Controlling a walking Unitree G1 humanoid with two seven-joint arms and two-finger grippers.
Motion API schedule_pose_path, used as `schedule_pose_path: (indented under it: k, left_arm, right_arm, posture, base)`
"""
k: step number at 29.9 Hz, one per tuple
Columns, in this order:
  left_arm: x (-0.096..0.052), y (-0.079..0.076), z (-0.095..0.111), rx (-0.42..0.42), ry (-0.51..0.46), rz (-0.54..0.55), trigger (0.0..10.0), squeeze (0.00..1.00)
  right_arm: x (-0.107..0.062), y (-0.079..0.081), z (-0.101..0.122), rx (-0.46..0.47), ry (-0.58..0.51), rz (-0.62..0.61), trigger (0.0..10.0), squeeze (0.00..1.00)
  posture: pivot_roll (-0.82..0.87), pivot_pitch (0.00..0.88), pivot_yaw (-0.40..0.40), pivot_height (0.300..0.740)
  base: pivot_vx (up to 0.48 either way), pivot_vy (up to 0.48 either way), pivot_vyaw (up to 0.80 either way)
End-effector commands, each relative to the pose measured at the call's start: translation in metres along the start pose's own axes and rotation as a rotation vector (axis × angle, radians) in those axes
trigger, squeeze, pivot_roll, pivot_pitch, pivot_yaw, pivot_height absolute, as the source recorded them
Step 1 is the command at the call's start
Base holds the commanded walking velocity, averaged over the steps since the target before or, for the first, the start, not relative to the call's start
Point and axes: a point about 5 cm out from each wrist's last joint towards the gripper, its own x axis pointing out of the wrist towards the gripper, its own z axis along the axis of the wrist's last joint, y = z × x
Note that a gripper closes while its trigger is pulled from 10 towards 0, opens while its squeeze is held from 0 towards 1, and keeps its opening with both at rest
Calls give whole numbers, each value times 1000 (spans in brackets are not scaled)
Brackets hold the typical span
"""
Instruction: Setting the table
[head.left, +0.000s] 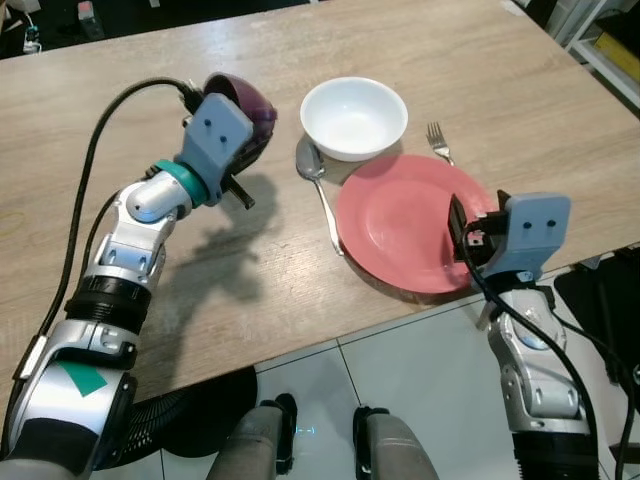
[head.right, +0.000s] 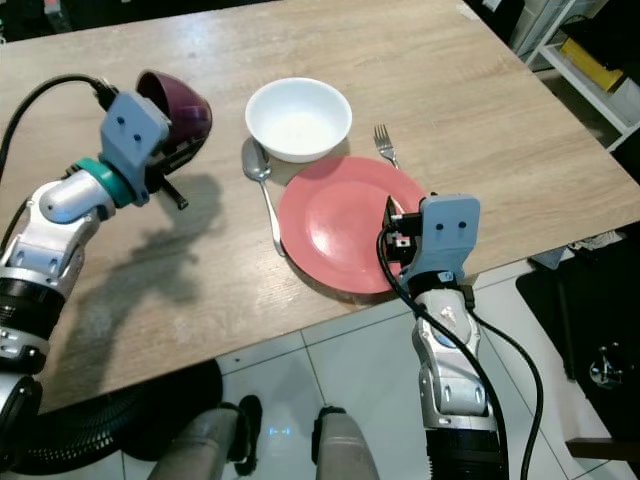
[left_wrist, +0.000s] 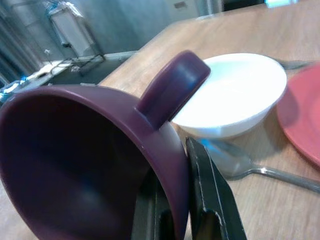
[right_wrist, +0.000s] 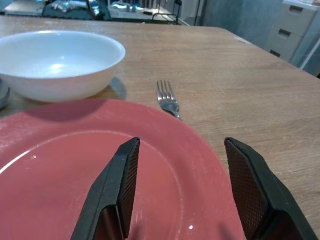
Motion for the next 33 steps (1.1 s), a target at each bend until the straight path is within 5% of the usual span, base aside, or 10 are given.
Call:
schedule_pose_path:
  k: [1, 5, 14, 33]
  left_arm:
    - [-6, 0, -5, -53, 27, 58, 10000, 0]
    - [-9, 5, -14, -136, 61, 233, 10000, 0]
    - [-11, 6, -15, -218, 107, 376, 10000, 0]
    - [-10, -6, -16, -245, 140, 418, 10000, 0]
  right_arm:
    - [-4, -2, -5, 24, 20, -19, 10000, 0]
    - [0, -5, -7, 49, 29, -49, 10000, 0]
    - [9, -15, -8, 56, 29, -90, 10000, 0]
    - [11, -17, -10, 42, 38, -91, 10000, 0]
  posture:
    - [11, 77, 71, 740]
    - [15, 59, 54, 740]
    - [5, 37, 41, 740]
    - [-19, 28, 39, 740]
  base:
    - [0, 0, 0]
    - [0, 0, 0]
    - [0, 0, 0]
    - [-214, 0, 0]
